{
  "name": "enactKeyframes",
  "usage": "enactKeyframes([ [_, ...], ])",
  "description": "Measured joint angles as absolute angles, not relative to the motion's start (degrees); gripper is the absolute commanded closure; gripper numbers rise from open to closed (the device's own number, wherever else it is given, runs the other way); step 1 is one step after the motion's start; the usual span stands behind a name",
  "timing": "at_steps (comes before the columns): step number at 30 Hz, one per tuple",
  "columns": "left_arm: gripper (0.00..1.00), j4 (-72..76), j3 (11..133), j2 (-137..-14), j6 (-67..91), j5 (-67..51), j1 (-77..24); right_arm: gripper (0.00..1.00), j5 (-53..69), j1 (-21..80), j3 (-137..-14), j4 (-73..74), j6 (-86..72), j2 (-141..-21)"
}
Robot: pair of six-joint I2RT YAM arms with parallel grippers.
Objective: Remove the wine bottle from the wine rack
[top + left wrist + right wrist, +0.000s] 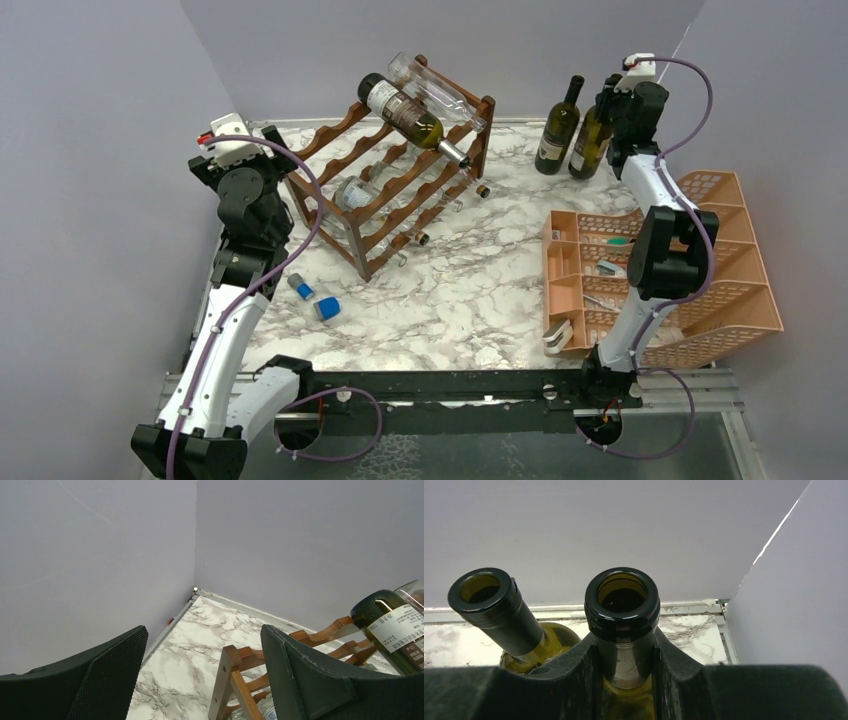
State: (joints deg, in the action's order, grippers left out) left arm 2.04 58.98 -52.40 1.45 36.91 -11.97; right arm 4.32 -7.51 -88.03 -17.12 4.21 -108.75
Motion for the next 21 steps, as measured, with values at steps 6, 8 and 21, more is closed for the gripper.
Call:
enactKeyframes([
  [6,0.12,2.04,58.98,-52.40,1.48,36.93,-12.49,0.98,4.40,-7.49,-88.03,-18.90,2.85,-110.24],
  [8,0.12,2.02,58.98,-52.40,1.48,36.93,-12.64,0.96,4.38,-7.49,-88.03,-19.46,2.83,-110.50],
  [21,0.12,2.02,58.98,-52.40,1.52,36.91,-12.88,0.85,4.14,-7.51,-85.93,-22.52,2.81,-111.68],
])
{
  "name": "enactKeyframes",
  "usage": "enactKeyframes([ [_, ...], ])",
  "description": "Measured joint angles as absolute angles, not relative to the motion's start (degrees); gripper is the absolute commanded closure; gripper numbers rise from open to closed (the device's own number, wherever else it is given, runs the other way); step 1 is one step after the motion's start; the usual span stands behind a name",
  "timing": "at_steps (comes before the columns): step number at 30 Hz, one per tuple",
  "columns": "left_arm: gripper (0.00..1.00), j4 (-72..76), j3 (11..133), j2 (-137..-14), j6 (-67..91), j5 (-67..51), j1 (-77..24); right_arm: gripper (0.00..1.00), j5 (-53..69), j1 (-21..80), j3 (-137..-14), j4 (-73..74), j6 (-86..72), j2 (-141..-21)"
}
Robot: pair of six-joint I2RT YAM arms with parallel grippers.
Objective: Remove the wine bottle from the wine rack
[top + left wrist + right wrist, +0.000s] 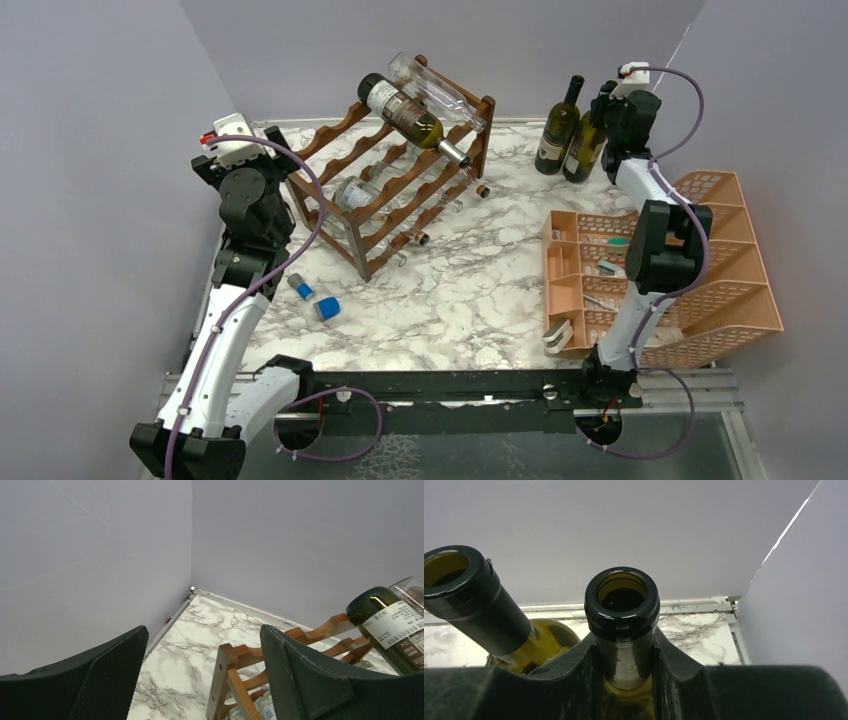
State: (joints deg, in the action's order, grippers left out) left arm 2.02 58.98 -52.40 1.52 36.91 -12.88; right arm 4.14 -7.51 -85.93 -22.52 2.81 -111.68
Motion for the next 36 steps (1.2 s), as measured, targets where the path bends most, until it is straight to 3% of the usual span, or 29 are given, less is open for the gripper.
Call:
enactKeyframes([
  [5,0.13,2.00,58.98,-52.40,1.58,36.91,-12.88,0.69,4.14,-7.51,-85.14,-24.21,2.50,-112.07],
  [8,0.13,2.00,58.98,-52.40,1.65,36.91,-12.88,0.50,4.16,-7.51,-84.73,-24.95,2.46,-112.07],
  [13,0.13,1.98,58.98,-52.40,1.69,36.88,-13.21,0.30,4.16,-7.51,-84.64,-25.91,2.28,-111.96],
  [20,0.13,1.93,59.00,-52.27,2.02,36.77,-13.26,0.11,3.86,-7.51,-84.64,-24.49,1.91,-110.80],
  [22,0.13,1.87,58.98,-52.10,2.15,36.73,-13.32,0.01,3.51,-7.51,-84.55,-23.22,1.65,-109.45],
  [30,0.13,1.69,58.98,-51.24,2.55,36.56,-13.91,0.00,2.37,-7.51,-77.47,-19.79,-1.08,-96.55],
  [36,0.10,1.63,58.98,-50.39,2.59,36.23,-14.85,0.00,3.88,-7.51,-64.42,-17.45,-5.39,-81.14],
])
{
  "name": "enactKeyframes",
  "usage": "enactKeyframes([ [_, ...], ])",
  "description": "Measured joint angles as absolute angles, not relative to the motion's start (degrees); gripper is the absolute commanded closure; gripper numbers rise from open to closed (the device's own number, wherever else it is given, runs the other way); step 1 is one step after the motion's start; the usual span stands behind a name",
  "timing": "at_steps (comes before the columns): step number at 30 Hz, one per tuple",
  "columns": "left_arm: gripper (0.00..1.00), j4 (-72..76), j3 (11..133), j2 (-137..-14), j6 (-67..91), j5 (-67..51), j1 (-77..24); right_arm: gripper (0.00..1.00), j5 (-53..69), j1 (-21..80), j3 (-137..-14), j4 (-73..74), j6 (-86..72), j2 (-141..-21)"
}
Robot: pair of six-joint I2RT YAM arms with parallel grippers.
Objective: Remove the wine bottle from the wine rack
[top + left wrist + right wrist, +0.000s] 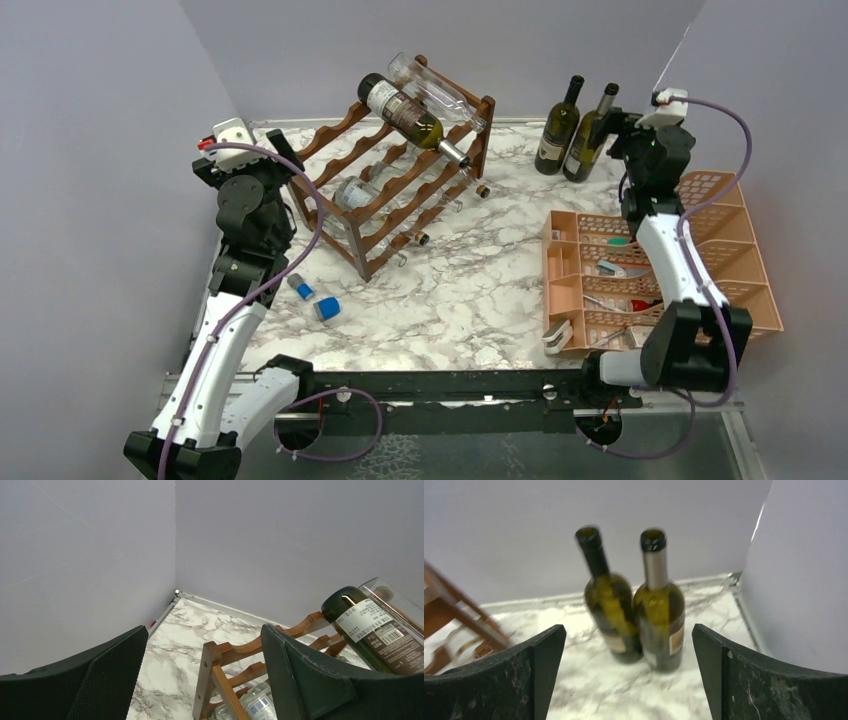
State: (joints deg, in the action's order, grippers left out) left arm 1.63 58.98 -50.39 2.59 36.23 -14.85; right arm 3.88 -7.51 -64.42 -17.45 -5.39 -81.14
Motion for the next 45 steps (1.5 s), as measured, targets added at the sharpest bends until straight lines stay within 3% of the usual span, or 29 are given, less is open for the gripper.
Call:
enactKeyframes([
  [5,0.06,1.39,58.67,-50.35,3.79,33.85,-15.64,0.00,9.76,-7.49,-56.01,-12.93,-8.88,-69.73],
  [14,0.01,-8.34,67.46,-54.63,16.34,20.86,-16.25,0.00,21.47,-7.07,-58.13,-0.62,-17.47,-63.77],
  [20,0.01,-13.50,78.22,-61.89,31.77,7.40,-16.25,0.00,28.99,-7.07,-59.13,3.29,-27.62,-61.04],
  [28,0.01,-19.22,86.19,-78.37,47.83,-3.31,-16.25,0.00,35.68,-7.05,-65.49,14.28,-25.50,-62.63],
  [35,0.01,-23.38,89.60,-88.97,56.60,-4.32,-16.64,0.00,35.64,-7.05,-64.10,15.84,-24.14,-57.19],
  [45,0.01,-23.70,95.94,-95.81,64.77,-4.97,-17.19,0.00,36.01,-7.05,-64.10,16.38,-24.12,-58.28],
])
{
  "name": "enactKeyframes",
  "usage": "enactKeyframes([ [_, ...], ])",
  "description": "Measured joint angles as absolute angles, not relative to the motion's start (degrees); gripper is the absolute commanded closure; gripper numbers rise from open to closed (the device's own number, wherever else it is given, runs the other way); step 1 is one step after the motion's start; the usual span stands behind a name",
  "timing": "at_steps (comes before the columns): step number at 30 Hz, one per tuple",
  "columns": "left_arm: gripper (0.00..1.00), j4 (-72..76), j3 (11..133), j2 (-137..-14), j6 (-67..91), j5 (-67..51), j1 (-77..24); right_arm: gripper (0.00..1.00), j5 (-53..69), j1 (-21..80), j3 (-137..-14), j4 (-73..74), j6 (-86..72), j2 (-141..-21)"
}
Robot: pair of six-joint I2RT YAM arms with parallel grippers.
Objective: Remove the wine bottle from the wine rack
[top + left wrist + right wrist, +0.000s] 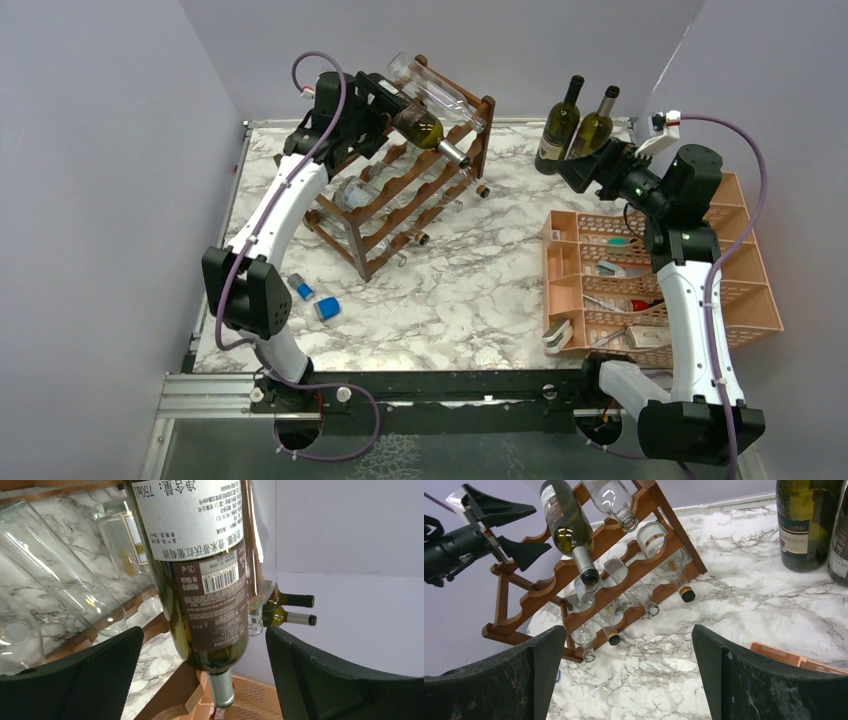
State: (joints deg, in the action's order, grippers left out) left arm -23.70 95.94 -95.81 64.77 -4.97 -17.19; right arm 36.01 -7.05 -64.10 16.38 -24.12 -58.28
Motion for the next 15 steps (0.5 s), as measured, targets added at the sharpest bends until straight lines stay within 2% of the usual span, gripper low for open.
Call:
enactKeyframes([
  [7,0.02,-23.66,101.14,-102.96,67.55,-4.86,-18.76,0.00,36.18,-7.05,-64.10,16.40,-24.10,-58.35],
  [15,0.07,-23.46,102.08,-105.34,71.11,-4.25,-20.03,0.00,36.12,-6.96,-64.10,16.60,-23.90,-58.57],
])
